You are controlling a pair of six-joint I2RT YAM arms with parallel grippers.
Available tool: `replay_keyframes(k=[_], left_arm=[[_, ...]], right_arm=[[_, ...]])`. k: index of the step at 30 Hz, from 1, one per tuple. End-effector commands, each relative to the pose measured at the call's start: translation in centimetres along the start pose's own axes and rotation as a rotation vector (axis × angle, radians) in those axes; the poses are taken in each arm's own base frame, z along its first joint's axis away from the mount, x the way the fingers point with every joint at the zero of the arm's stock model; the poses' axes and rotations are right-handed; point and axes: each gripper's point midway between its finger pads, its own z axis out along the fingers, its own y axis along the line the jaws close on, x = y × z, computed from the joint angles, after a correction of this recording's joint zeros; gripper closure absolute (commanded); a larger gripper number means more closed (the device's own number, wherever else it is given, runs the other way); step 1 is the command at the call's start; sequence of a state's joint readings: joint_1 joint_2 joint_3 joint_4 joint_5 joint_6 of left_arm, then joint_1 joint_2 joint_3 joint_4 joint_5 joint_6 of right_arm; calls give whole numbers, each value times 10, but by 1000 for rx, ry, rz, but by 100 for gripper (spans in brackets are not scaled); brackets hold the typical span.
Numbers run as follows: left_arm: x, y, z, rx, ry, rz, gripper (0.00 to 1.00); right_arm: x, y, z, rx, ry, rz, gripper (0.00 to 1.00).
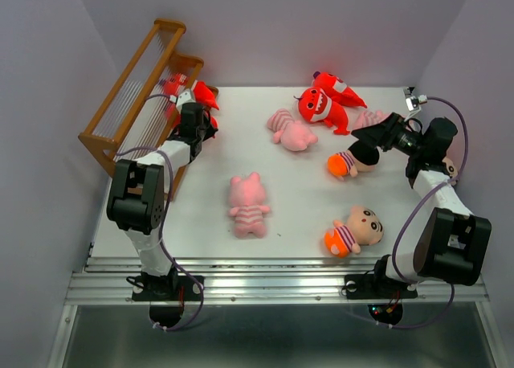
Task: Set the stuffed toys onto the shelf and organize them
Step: Place the stuffed toy onto shelf
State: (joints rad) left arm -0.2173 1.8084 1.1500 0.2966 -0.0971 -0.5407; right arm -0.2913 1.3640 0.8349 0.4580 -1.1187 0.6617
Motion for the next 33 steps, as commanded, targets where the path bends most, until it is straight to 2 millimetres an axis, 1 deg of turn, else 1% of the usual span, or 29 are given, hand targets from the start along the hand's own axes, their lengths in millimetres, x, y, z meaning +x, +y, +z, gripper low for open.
replay_keyframes(k=[1,4,8,9,12,13,16,18,21,22,24,25,28,33], left_arm=[[-31,-5,-18,-16,-113,-50,100],[-31,-1,-17,-42,-122,-58,100],[-28,7,-7,-78,-106,-24,100],[-32,9,-5,-80,-112,-22,100],[-32,17,1,-99,-102,-22,100],[-37,21,2,-106,-111,-29,100],[-40,21,7,-98,-110,-16,100],[-48,18,10,-93,-120,-9,100],[-49,18,15,-94,-116,3,100],[-54,16,17,-91,-123,2,100],[-54,19,20,-103,-119,5,100],[-57,18,22,-104,-125,5,100],[-58,25,27,-134,-125,9,100],[-60,30,25,-163,-138,16,100]], right_arm=[[-8,7,-2,-28,-18,-58,0],[-8,7,-2,-30,-18,-60,0],[-10,6,-4,-23,-24,-58,0],[-9,5,-4,-24,-23,-57,0],[-9,5,-4,-24,-21,-54,0],[-9,5,-4,-26,-20,-54,0],[-8,4,-4,-26,-21,-53,0],[-8,4,-4,-26,-20,-51,0],[-8,3,-4,-26,-20,-52,0],[-8,4,-4,-27,-19,-51,0],[-8,4,-3,-28,-20,-53,0],[-10,2,-6,-20,-25,-50,0],[-10,2,-6,-22,-25,-52,0],[-10,2,-5,-23,-23,-47,0]])
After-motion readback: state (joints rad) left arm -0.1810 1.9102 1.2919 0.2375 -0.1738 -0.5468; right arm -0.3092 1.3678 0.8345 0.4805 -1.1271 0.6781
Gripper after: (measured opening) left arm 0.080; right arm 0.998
